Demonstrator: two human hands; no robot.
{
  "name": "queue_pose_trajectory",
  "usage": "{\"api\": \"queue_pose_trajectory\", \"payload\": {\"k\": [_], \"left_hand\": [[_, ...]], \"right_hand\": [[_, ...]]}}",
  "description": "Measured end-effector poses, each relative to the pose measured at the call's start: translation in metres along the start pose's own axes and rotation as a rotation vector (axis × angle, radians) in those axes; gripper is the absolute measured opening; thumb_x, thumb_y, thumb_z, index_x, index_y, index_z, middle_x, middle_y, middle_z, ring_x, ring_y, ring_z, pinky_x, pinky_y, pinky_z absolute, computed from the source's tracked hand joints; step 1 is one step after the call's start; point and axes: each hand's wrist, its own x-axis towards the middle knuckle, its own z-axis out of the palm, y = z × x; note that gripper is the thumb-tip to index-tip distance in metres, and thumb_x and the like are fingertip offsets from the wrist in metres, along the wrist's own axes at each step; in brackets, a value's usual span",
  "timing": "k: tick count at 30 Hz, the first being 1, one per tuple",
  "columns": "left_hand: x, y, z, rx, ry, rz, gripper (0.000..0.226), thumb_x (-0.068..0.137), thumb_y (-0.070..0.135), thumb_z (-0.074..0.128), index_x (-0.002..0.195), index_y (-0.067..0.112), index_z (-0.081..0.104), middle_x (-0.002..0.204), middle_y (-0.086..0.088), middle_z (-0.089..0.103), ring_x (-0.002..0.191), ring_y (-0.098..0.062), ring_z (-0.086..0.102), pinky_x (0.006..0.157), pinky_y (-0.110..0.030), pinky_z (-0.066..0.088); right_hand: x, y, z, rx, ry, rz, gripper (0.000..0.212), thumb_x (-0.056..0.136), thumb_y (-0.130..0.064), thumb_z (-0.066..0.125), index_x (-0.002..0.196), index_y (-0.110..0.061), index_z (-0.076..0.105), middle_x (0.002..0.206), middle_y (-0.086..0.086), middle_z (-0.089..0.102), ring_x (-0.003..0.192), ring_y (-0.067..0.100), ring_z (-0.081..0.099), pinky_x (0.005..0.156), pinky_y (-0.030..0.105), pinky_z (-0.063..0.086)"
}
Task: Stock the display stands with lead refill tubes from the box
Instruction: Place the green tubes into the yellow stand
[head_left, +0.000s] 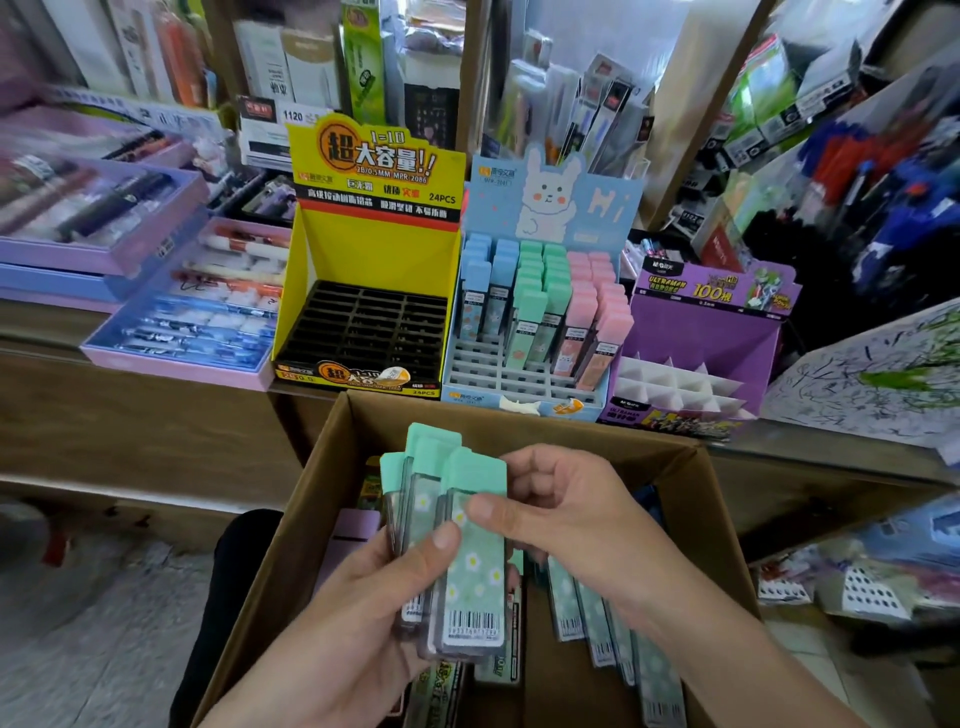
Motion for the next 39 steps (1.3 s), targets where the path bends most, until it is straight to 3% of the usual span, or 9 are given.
{"api": "queue_pose_trajectory", "payload": {"k": [6,10,16,21,26,31,39], "left_hand": [[-0.004,0.010,-0.002,0.055,0.081,0.070,0.033,0.071,0.010,0.078,0.104,0.016,0.078,0.113,-0.020,0.074,0.097,-0.037,0.075,0.067,-0.045,0.062],[-0.007,0.020,-0.005,0.108,0.099,0.153,0.039,0.071,0.013,0.087,0.107,0.021,0.077,0.116,-0.014,0.075,0.101,-0.035,0.074,0.073,-0.048,0.061],[-0.009,0.032,-0.019,0.099,0.141,0.239,0.034,0.073,0.018,0.086,0.106,0.022,0.077,0.113,-0.016,0.075,0.096,-0.037,0.075,0.071,-0.046,0.062],[-0.013,0.041,-0.021,0.066,0.178,0.325,0.032,0.069,0.029,0.079,0.100,0.017,0.078,0.093,-0.024,0.075,0.067,-0.032,0.071,0.057,-0.039,0.060],[-0.017,0.050,-0.029,0.027,0.237,0.424,0.033,0.073,0.034,0.075,0.102,0.018,0.079,0.104,-0.026,0.074,0.074,-0.030,0.073,0.057,-0.035,0.060],[-0.020,0.054,-0.041,0.005,0.253,0.471,0.041,0.073,0.039,0.074,0.110,0.021,0.076,0.112,-0.022,0.074,0.083,-0.031,0.075,0.058,-0.034,0.059],[-0.016,0.048,-0.053,-0.085,0.225,0.489,0.035,0.081,0.035,0.072,0.113,0.019,0.076,0.114,-0.025,0.072,0.081,-0.030,0.073,0.065,-0.038,0.059]], "right_hand": [[0.012,-0.010,0.007,0.004,-0.025,-0.052,0.031,0.078,-0.020,0.090,0.104,-0.015,0.074,0.093,0.005,0.080,0.070,0.005,0.071,0.054,0.012,0.048],[0.024,-0.018,0.010,-0.003,-0.051,-0.068,0.035,0.082,-0.022,0.088,0.109,-0.013,0.068,0.090,0.007,0.080,0.056,0.009,0.061,0.046,0.020,0.044],[0.037,-0.031,0.005,0.040,-0.037,-0.113,0.036,0.086,-0.018,0.081,0.115,-0.008,0.061,0.082,0.007,0.077,0.050,0.010,0.054,0.042,0.020,0.039],[0.048,-0.042,0.001,0.020,0.011,-0.182,0.013,0.098,-0.015,0.069,0.110,-0.011,0.067,0.075,0.010,0.072,0.051,0.014,0.053,0.041,0.021,0.039],[0.061,-0.058,0.002,-0.041,0.051,-0.283,0.009,0.102,-0.014,0.062,0.104,-0.006,0.068,0.073,0.013,0.073,0.054,0.020,0.058,0.042,0.022,0.044],[0.077,-0.077,0.008,-0.041,0.054,-0.341,0.008,0.100,-0.014,0.065,0.101,-0.006,0.068,0.083,0.028,0.072,0.058,0.019,0.065,0.046,0.022,0.051],[0.104,-0.104,0.021,-0.167,0.103,-0.448,0.009,0.101,-0.012,0.065,0.106,-0.016,0.071,0.074,0.014,0.074,0.064,0.024,0.071,0.055,0.025,0.058]]}}
